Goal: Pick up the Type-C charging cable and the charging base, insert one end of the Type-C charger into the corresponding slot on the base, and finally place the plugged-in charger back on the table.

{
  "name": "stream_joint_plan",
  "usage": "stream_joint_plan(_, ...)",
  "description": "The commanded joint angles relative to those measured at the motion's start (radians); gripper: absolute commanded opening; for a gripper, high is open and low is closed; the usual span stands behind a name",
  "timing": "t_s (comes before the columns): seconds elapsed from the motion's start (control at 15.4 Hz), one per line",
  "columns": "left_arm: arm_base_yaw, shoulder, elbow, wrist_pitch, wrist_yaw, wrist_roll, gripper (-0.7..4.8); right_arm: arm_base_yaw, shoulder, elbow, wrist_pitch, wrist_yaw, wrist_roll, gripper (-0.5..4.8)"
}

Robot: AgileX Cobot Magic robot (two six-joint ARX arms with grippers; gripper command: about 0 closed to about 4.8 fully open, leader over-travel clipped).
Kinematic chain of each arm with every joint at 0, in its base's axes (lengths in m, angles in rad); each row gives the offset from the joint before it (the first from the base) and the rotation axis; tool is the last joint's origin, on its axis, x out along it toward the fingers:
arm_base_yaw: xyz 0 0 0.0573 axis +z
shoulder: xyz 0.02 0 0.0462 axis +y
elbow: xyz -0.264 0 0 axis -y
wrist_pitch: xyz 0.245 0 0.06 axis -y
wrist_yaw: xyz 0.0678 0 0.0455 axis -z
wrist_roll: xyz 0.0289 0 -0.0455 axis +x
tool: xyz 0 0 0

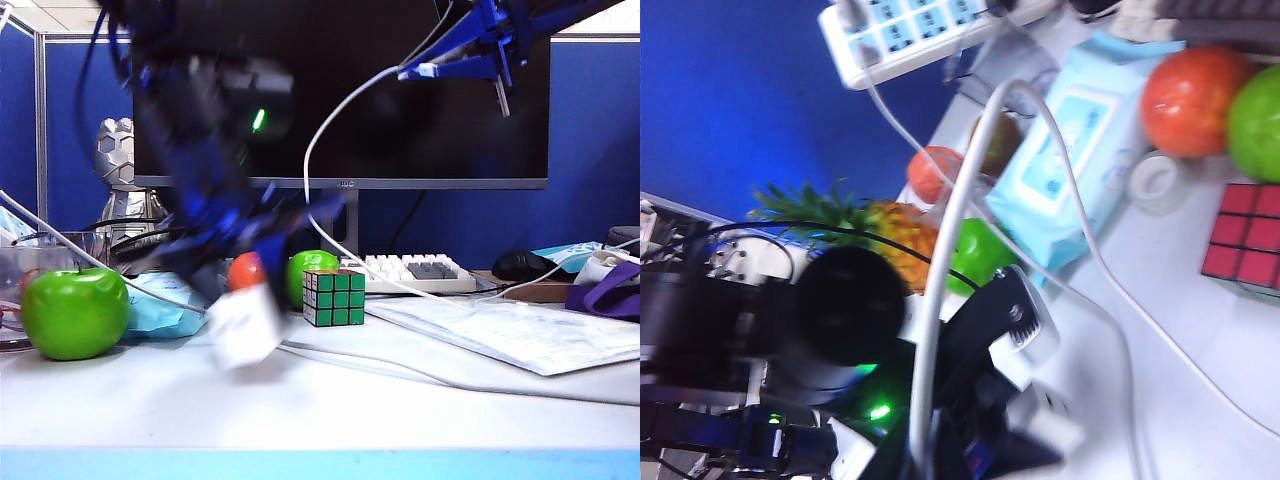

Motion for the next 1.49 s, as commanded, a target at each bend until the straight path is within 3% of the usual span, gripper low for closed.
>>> stream_joint_plan(0.06, -0.017, -0.052, 0.069, 0.015, 0.083, 0.109, -0.06, 0.001, -0.027, 0.004, 0.021, -0.015, -0.006, -0.06)
stream_joint_plan(0.32, -0.041, -0.155, 0.201, 0.035, 0.219, 0.251, -0.06, 0.001, -0.108, 0.004, 0.103, -0.035, -0.002, -0.06)
stream_joint_plan(0.45, -0.041, -0.221, 0.199, 0.048, 0.288, 0.418, -0.06, 0.0, -0.133, 0.004, 0.12, -0.007, 0.01, -0.06)
stream_joint_plan(0.78, -0.041, -0.309, 0.199, 0.053, 0.353, 0.532, -0.06, 0.0, -0.136, 0.003, 0.019, 0.232, 0.023, -0.06)
stream_joint_plan(0.97, -0.041, -0.364, 0.199, 0.084, 0.353, 0.603, -0.06, 0.002, -0.136, 0.003, -0.044, 0.307, 0.021, -0.06)
stream_joint_plan(1.23, -0.041, -0.436, 0.199, 0.219, 0.351, 0.595, -0.06, 0.039, -0.136, 0.003, -0.087, 0.406, 0.019, -0.06)
stream_joint_plan(1.36, -0.041, -0.476, 0.2, 0.305, 0.351, 0.578, -0.06, 0.082, -0.134, 0.002, -0.153, 0.566, 0.019, -0.06)
stream_joint_plan(1.49, -0.041, -0.512, 0.2, 0.385, 0.353, 0.492, -0.06, 0.121, -0.108, 0.0, -0.222, 0.715, 0.02, -0.06)
